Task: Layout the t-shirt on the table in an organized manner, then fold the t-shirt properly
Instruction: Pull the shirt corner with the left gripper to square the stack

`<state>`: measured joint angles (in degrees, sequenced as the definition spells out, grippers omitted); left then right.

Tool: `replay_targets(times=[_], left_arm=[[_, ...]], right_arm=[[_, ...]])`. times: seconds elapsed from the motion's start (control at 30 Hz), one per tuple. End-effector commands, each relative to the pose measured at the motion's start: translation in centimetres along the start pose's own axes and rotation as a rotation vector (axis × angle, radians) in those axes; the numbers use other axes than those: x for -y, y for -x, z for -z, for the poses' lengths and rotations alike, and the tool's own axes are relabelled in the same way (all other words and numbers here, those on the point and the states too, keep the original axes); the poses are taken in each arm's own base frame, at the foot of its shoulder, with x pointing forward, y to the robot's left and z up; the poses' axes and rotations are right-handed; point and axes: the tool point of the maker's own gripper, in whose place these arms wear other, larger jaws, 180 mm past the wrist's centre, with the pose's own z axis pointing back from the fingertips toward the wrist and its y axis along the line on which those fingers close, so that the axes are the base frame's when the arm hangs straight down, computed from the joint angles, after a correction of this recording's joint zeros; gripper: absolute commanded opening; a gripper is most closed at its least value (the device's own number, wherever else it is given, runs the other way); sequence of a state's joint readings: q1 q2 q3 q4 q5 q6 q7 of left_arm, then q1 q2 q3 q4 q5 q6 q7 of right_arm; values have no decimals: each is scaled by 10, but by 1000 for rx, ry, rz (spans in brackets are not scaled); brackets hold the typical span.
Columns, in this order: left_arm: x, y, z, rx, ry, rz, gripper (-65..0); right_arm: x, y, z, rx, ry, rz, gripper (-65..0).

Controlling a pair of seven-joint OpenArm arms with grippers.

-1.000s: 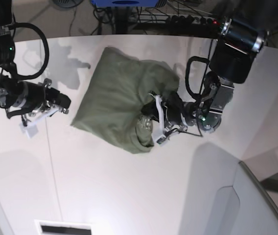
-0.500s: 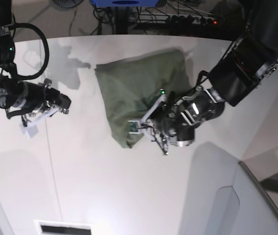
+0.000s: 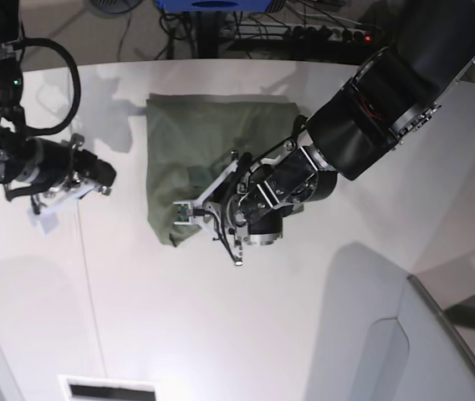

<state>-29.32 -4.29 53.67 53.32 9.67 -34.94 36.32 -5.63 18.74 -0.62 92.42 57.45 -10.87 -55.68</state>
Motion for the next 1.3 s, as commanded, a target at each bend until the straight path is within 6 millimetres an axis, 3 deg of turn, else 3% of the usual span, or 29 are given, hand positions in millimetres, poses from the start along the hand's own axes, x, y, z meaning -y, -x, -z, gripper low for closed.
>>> replay_targets(times=[0.0,0.33,0.63,0.87,0.97,1.07,1.13,1.27], left_arm=[[5,-10,1,28,21,2,-650],[2,-19,-1,45,14,11,-650],[-5,-11,0,-9,-29,75,-650],[-11,-16,-2,-24,-59,116,-645],[-15,-17,-3,-23,-65,116,-443],[-28,-21,-10,-16,-93,125,-296],[-35,-29,-16,3,-115,135,-247],[-53,-45,-31,37,-169,160,-240]], right_arm=[[0,-14,-8,39,-6,-8,-621],[4,-18,-10,52,-1,1,-621],[2,-17,-10,51,-4,1,-621],[2,-17,-10,51,-4,1,-621],[2,-17,-10,51,-4,1,-621],[2,-17,-10,51,-4,1,-621],[2,-17,-10,51,-4,1,-621],[1,-16,-9,50,-7,2,-621]])
